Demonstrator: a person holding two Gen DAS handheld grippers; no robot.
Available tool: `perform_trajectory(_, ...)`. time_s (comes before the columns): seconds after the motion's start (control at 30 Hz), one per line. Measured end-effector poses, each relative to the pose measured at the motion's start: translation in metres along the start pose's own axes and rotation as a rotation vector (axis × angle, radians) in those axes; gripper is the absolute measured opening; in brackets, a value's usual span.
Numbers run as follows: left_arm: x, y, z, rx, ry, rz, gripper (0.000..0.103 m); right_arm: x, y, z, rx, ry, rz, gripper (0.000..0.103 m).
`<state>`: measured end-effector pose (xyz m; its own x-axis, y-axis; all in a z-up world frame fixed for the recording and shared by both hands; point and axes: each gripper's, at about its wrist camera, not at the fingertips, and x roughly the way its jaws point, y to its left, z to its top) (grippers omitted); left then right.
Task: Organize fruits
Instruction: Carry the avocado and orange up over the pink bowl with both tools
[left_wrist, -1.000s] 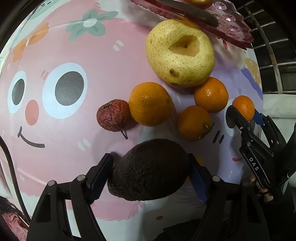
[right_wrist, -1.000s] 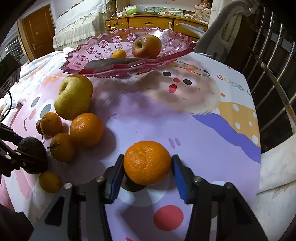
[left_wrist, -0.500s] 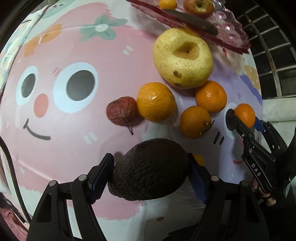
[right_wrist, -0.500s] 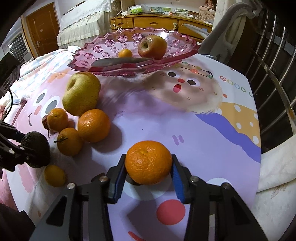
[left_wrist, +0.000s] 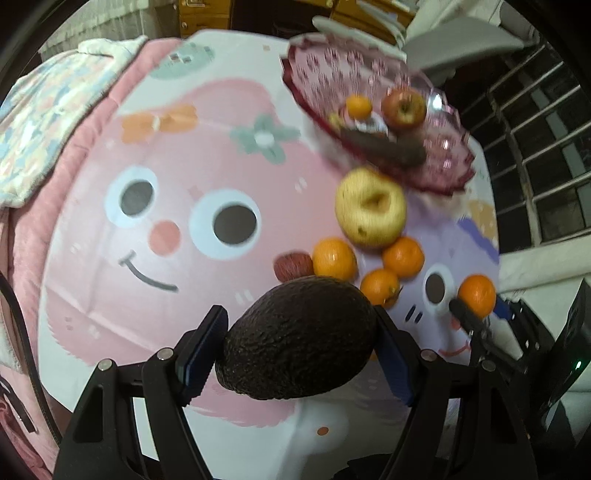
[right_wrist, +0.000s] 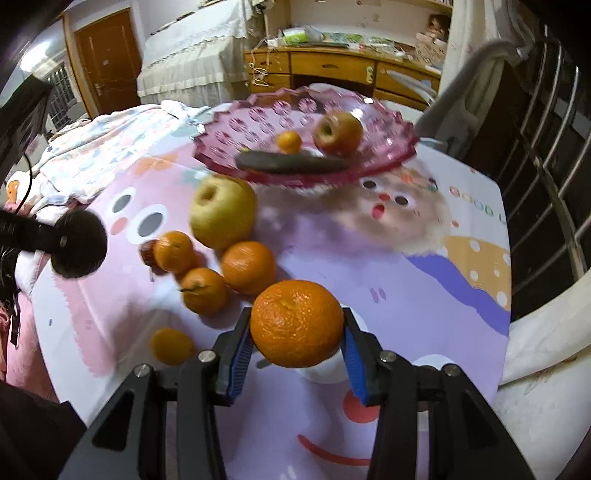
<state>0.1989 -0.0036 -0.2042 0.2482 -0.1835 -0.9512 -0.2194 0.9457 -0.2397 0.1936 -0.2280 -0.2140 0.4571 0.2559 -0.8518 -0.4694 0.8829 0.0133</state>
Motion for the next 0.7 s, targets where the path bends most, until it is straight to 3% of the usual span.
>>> perform_trajectory(0.3,-0.039,0.019,0.052,0.047,-0.102,-0.029,0.076,-0.024,0.019,0.030,0.004,-0.035,-0.027,0.045)
perform_trajectory(0.7,-0.054,0.008,0.134,0.162,-0.174,-0.058,0.076,-0.034,0.005,0.087,0.094,-0.091,-0.125,0.045)
